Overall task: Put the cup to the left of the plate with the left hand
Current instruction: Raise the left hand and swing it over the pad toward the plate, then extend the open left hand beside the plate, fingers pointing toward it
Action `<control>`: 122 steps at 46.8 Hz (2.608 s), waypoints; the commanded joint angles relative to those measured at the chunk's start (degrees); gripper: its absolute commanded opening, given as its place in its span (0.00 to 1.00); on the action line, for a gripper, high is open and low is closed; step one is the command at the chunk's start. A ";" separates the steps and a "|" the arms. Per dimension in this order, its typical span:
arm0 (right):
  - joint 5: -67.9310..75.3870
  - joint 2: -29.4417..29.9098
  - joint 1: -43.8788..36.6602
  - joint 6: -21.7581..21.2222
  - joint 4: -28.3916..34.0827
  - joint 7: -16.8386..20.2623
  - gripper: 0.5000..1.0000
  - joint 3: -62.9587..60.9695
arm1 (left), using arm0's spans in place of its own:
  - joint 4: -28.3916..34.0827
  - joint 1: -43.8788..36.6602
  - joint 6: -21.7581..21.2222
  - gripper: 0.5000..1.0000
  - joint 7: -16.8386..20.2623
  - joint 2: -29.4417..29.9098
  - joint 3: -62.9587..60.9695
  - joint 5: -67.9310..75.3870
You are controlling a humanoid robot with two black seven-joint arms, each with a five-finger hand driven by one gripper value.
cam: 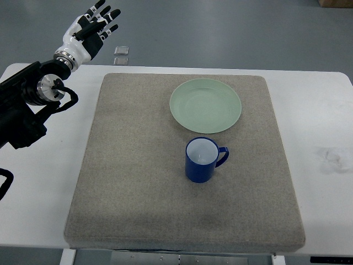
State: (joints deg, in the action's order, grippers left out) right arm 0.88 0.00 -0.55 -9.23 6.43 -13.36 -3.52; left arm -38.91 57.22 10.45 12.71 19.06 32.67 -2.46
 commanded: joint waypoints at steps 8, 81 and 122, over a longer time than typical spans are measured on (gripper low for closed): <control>0.00 0.00 0.02 0.01 -0.02 0.00 0.86 0.00 | -10.48 0.00 5.00 0.99 -0.14 6.16 -7.52 1.93; 0.00 0.00 0.02 0.01 -0.02 0.00 0.86 0.00 | -16.46 -2.81 24.55 1.00 -0.40 9.42 -11.75 25.05; 0.00 0.00 0.02 0.01 -0.02 0.00 0.86 0.00 | -22.61 -6.77 24.55 1.00 -0.58 15.66 -11.66 28.92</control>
State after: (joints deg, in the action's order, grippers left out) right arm 0.87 0.00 -0.52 -9.23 6.44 -13.36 -3.52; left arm -61.24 50.54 35.00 12.17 34.47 21.12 26.46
